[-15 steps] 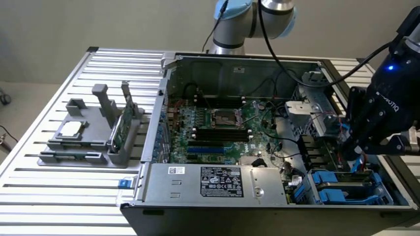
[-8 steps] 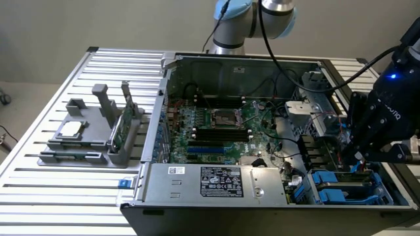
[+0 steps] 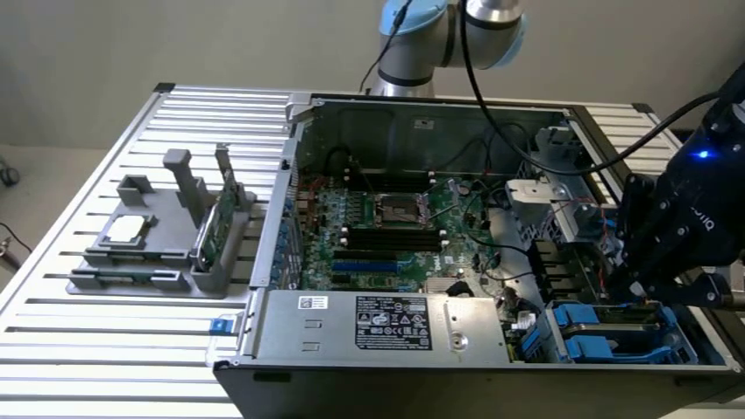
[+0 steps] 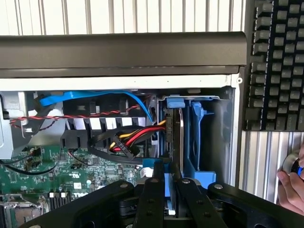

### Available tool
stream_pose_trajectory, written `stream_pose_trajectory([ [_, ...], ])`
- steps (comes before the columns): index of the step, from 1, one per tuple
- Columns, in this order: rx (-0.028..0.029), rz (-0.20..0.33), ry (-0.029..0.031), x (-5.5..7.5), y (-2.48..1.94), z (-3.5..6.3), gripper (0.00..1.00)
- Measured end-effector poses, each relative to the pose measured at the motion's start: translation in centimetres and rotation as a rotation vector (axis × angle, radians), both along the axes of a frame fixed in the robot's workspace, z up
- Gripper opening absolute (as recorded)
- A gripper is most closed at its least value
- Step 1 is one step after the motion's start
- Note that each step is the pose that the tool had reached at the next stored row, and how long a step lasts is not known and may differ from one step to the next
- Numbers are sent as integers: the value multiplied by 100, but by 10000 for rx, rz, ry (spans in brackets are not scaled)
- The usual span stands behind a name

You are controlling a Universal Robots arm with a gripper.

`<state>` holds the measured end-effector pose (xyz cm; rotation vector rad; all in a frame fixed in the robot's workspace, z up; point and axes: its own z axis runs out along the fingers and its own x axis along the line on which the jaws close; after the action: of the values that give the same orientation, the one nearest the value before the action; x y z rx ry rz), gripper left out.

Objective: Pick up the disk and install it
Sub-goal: 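Insert the second disk wire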

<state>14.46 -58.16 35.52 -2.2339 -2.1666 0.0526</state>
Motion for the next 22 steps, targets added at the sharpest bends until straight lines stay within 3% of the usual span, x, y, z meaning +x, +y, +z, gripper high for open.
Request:
stream_pose_trajectory([
  [11,424,11,0,35,-100,-81,16],
  [16,601,13,0,43,-115,-118,16],
  [22,713,14,0,63,-148,-138,16],
])
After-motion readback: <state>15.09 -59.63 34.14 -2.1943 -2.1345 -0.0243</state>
